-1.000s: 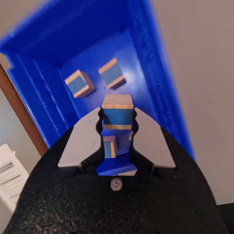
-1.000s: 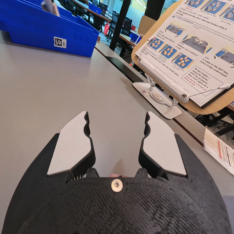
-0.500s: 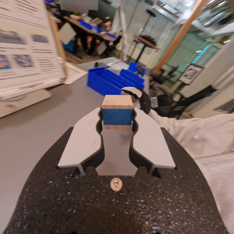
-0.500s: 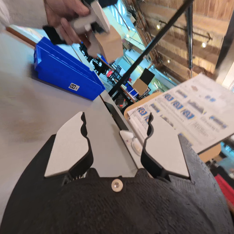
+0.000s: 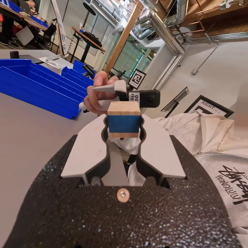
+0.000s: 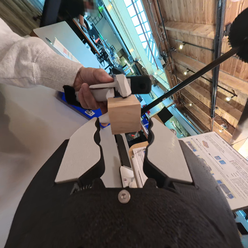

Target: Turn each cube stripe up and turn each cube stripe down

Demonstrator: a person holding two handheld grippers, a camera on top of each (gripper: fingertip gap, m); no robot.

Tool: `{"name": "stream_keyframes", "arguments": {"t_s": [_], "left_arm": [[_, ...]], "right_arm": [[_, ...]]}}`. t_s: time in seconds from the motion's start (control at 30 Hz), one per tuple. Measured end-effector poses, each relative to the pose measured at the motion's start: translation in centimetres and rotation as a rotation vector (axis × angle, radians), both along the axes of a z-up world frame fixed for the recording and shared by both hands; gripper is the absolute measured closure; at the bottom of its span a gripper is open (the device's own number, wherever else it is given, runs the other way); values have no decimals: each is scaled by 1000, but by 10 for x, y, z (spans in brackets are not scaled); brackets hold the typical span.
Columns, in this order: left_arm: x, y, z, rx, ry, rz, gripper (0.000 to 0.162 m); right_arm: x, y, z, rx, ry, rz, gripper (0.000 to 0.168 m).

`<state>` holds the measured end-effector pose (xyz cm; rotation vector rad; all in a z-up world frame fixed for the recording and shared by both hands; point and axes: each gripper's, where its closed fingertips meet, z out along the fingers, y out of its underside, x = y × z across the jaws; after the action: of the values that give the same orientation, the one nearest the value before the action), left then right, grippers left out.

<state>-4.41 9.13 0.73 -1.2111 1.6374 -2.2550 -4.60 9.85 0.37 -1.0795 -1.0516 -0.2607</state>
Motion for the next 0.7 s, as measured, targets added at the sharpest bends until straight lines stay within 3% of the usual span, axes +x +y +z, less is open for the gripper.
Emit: {"name": "stream_keyframes", "arguments": {"t_s": [0.17,0.33,0.37,0.43,0.5,0.7], "left_arm": [[-2,-8,-2,-1,16,-32,119],[-2,-6,-3,-3,-2,-2,119],[1,-2,-4,7,-14,42,119],[10,13,-4,37,-46,188,99],[16,32,-7,85,-82,347,89],[34,71,-57,381,-58,728,91]], "right_arm": [[-7,0,-1,22,-24,30,123],[-7,0,-3,3,-19,37,123],[-5,0,-3,-15,-4,40,123],[3,0,2,-48,43,29,123],[22,-1,7,-85,79,-21,123],[142,-2,19,-298,117,-377,123]]}}
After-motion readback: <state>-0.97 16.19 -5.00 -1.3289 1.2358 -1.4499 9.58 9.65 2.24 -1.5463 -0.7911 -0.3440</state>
